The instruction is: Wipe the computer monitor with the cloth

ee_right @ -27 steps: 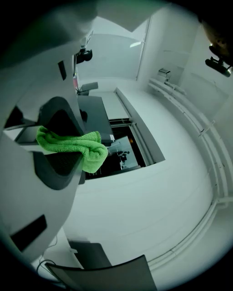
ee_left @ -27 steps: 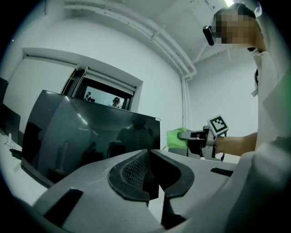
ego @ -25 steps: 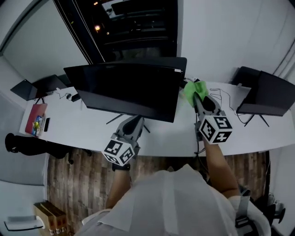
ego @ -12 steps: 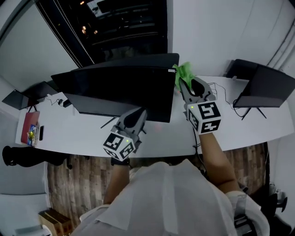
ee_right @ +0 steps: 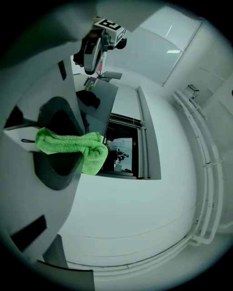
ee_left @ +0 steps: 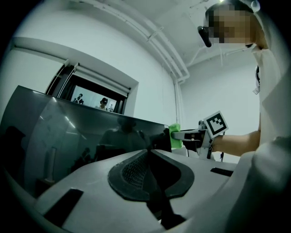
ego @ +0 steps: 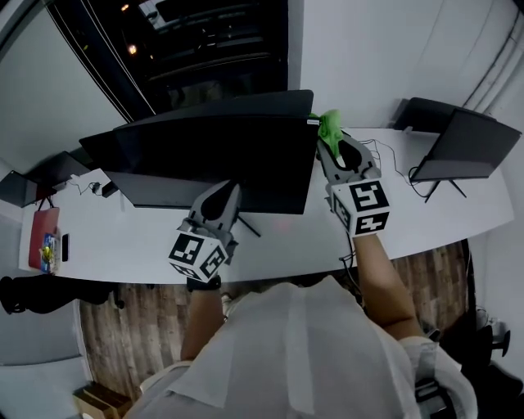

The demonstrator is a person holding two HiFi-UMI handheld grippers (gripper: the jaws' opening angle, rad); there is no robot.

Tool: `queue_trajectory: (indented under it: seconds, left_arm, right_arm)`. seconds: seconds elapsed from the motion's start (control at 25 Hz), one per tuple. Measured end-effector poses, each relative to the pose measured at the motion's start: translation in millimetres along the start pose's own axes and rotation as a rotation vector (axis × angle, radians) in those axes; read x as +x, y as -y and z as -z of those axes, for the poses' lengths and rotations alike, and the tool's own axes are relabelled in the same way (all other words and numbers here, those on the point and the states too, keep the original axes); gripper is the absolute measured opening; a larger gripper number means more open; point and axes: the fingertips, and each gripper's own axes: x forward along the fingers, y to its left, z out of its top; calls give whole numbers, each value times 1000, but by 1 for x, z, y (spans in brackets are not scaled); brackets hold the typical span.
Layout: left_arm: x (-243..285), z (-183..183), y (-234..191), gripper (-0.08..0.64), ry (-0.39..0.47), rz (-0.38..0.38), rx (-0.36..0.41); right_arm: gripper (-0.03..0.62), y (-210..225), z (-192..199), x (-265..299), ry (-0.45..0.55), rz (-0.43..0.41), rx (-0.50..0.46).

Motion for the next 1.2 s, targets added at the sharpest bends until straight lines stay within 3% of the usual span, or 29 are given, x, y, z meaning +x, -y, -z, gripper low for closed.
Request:
queue_trajectory:
  seconds: [0.64, 1.2]
  left_arm:
    - [-14, 30, -19, 29, -63, 72, -51]
    - [-15, 58, -38, 29, -104, 113, -68]
  right_arm:
    - [71, -22, 49, -10, -67, 88, 41]
    - [71, -42, 110, -15, -53, 151, 93]
